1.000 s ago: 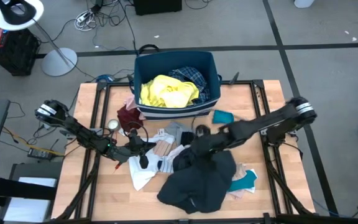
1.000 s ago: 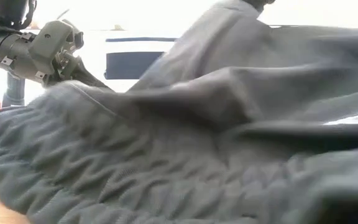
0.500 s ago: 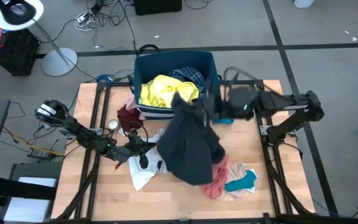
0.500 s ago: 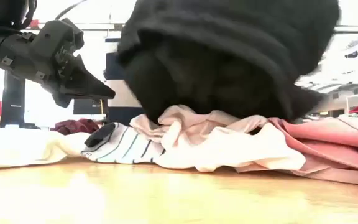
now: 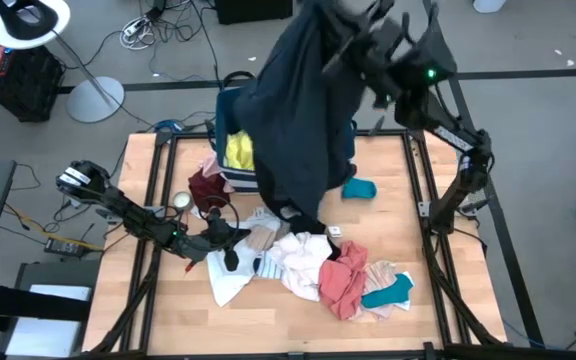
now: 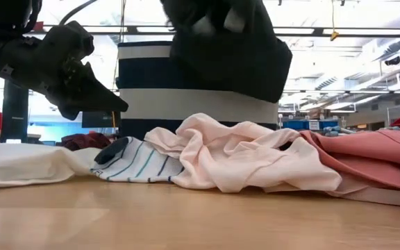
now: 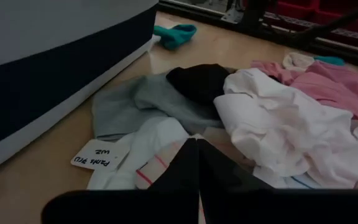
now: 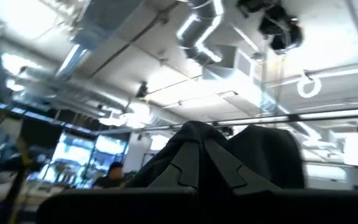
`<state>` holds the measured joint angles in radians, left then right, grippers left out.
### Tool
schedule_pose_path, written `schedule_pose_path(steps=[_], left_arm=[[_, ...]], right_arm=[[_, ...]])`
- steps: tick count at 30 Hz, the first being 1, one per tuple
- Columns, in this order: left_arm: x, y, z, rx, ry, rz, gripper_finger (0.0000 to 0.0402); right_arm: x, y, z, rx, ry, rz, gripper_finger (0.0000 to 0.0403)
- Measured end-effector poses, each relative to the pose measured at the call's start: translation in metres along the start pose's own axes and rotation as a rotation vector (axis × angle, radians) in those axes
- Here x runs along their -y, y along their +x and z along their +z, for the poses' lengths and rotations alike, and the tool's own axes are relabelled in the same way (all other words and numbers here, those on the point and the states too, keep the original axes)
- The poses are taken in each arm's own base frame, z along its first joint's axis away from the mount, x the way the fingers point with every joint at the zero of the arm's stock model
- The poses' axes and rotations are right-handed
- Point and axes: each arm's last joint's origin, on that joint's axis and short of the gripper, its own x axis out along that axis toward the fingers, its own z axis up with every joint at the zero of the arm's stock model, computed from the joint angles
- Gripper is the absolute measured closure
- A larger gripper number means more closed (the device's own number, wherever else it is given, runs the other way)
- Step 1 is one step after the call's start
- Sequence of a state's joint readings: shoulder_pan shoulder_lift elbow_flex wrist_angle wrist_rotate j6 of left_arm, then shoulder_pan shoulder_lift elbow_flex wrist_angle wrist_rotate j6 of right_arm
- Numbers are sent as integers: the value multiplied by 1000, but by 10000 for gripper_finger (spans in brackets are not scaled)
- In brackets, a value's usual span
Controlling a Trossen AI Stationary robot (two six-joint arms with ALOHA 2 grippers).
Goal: Sort clothes
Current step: Put the black short into the blue laundry bin
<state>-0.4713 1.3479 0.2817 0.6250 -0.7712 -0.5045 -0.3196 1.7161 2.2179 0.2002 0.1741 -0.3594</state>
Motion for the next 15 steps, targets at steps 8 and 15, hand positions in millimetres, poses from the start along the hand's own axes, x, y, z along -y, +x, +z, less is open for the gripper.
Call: schedule_pose_path(steps=[8,15], left_arm=[[-1,0,0,6,5,16,401],[-1,0,0,6,2,15,401]], right_arm=[[2,0,-91,-580,43,93,399],[-14,-32,-173,-1183,83,224,398]])
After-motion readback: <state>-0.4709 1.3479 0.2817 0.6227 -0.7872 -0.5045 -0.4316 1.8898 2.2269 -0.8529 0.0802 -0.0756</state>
